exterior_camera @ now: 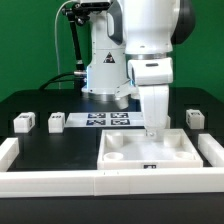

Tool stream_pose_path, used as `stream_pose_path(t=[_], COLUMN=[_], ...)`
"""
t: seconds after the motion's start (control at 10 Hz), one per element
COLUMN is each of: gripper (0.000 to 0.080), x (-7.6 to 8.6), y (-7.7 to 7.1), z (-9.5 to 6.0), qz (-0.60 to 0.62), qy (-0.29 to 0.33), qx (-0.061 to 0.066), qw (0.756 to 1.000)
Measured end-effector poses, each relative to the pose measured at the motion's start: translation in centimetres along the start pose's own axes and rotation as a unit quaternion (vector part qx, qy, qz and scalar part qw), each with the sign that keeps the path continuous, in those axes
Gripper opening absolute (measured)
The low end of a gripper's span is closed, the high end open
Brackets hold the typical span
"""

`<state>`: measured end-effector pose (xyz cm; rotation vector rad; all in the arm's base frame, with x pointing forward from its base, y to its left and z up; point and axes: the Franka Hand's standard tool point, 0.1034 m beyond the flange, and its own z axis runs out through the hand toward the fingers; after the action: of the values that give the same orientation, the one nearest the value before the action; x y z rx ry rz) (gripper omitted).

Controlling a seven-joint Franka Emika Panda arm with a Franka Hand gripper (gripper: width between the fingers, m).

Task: Assemble square table

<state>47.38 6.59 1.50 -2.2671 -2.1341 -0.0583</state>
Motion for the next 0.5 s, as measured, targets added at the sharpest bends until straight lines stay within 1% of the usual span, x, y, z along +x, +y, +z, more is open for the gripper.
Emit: stream_pose_path(t=[0.2,0.3,0.5], gripper=[0.0059,0.0059,0.0059], x=[1.2,1.7,1.9], y=[0.3,0.3,0.6], z=[0.0,-0.1,-0.1], qz=[-0.003,-0.008,-0.010], qy=[0.000,-0.001,-0.003], qx=[0.000,0.004,0.010], qw=[1.000,1.000,1.000])
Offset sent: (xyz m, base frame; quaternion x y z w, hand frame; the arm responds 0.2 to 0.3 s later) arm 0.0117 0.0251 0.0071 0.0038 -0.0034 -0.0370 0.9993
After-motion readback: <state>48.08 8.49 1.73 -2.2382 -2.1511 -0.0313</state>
